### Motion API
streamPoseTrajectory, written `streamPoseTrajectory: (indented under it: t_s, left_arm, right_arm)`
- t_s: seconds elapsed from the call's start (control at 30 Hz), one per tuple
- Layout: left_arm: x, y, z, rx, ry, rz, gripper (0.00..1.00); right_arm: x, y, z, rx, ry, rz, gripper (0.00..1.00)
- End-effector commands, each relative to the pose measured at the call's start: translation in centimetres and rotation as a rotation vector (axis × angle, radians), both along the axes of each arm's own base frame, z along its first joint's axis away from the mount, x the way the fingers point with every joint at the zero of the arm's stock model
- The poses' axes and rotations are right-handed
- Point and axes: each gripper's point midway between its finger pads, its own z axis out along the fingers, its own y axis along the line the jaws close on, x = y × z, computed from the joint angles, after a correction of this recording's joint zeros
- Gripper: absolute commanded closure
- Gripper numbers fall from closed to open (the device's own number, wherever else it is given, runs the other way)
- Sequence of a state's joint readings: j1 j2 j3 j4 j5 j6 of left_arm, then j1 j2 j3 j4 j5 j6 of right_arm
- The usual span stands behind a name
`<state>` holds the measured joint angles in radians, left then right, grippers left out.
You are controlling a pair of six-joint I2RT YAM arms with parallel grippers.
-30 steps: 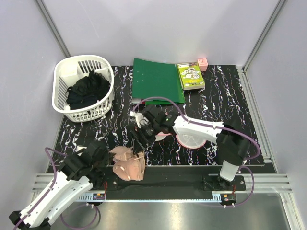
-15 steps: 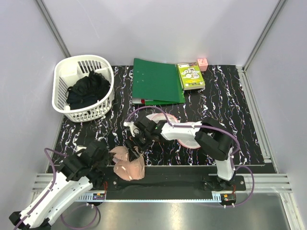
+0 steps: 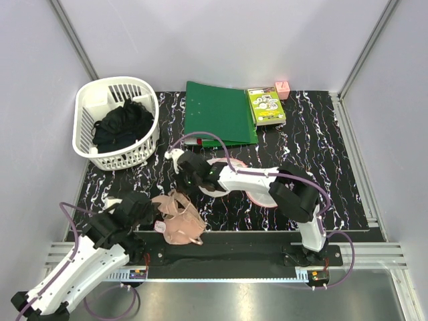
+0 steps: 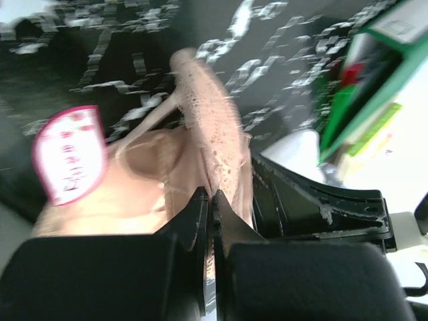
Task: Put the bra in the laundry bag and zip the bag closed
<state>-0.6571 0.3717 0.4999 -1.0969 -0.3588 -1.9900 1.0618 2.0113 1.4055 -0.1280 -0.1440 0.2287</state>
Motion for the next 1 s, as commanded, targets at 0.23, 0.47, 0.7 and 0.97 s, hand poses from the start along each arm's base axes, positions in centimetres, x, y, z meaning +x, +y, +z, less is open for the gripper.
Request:
streamPoseTrajectory:
  t_s: [0.23, 0.47, 0.7, 0.97]
  left_arm:
    - [7.1, -1.5, 8.0, 0.007, -0.251, 0.045, 1.0]
    - [12.9, -1.8, 13.9, 0.142, -0.333, -0.035, 1.0]
    - [17.5, -1.6, 15.1, 0.131, -0.347, -0.042, 1.0]
    - [16.5, -3.7, 10.2, 0.037, -0.193, -0.112, 1.0]
  right_arm:
    - [12.3, -1.6, 7.8, 0.065, -0.242, -0.233, 1.0]
    - [11.2, -3.1, 13.7, 0.151, -0.175, -0.231, 0.71]
    - [8.7, -4.4, 16.3, 0.188, -0.127, -0.202, 0.45]
    - [5.9, -6.3, 14.5, 0.164, 0.011, -0.187, 0.11]
